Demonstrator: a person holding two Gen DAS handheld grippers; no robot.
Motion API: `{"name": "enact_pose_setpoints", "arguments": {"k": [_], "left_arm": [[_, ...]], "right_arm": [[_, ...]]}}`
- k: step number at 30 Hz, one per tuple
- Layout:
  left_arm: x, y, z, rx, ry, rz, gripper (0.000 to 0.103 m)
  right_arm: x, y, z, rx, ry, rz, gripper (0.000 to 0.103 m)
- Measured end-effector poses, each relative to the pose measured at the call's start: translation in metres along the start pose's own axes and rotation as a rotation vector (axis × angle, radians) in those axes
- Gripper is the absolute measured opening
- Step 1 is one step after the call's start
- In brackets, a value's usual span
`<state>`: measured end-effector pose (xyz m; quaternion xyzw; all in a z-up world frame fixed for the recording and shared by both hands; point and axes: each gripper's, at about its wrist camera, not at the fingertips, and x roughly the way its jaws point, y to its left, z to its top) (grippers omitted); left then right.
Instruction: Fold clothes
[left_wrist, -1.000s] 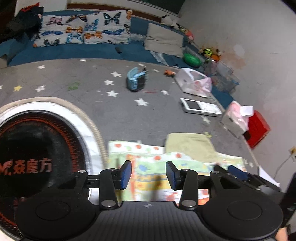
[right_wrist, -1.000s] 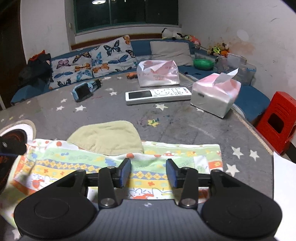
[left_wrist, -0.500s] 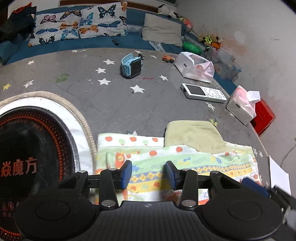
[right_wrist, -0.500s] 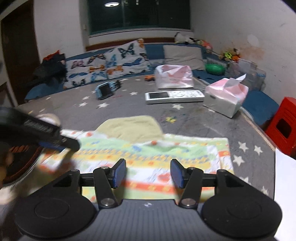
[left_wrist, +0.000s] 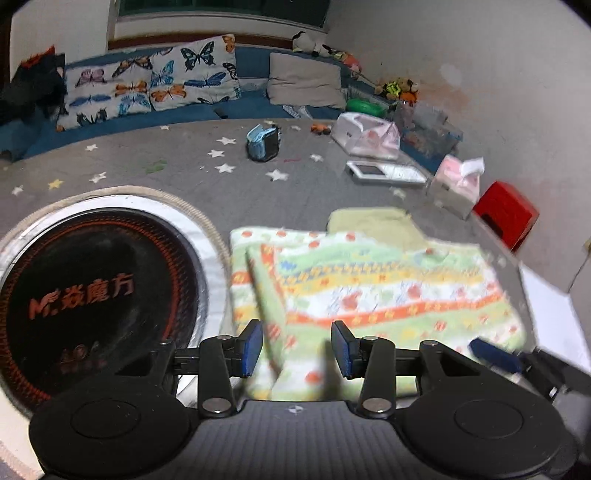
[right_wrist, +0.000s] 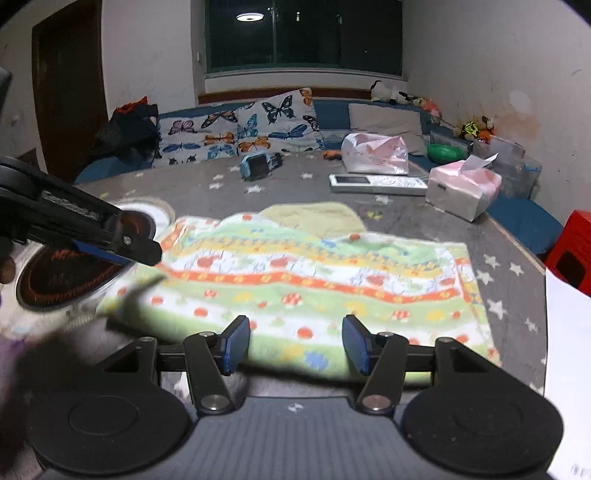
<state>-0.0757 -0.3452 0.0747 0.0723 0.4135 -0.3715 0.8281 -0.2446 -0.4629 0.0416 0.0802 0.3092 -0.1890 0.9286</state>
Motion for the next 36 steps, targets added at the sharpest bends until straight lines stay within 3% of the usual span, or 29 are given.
{"name": "enact_pose_setpoints", "arguments": {"k": [5, 16, 20, 28, 31, 36], "left_arm": [[0.011, 0.011, -0.012, -0.036, 0.057, 0.007, 0.046], [0.009, 0.015, -0.013, -0.048, 0.077, 0.005, 0.049], [0.005, 0.014, -0.011, -0.054, 0.075, 0.0, 0.05], [0.0, 0.004, -0.009, -0.029, 0.069, -0.03, 0.051], [0.005, 0.001, -0.011, -0.017, 0.081, -0.024, 0.052], [0.006, 0.004, -0.013, -0.015, 0.088, -0.015, 0.055]], "right_arm": [[-0.005, 0.01, -0.006, -0.025, -0.014, -0.009, 0.059], [0.007, 0.03, -0.013, -0.017, -0.018, 0.014, 0.06], [-0.008, 0.014, -0.011, 0.019, -0.041, -0.001, 0.06], [-0.01, -0.047, -0.015, 0.11, -0.027, -0.142, 0.062], [-0.008, -0.068, -0.024, 0.169, -0.006, -0.136, 0.061], [-0.016, -0.06, -0.021, 0.134, -0.023, -0.14, 0.065]]}}
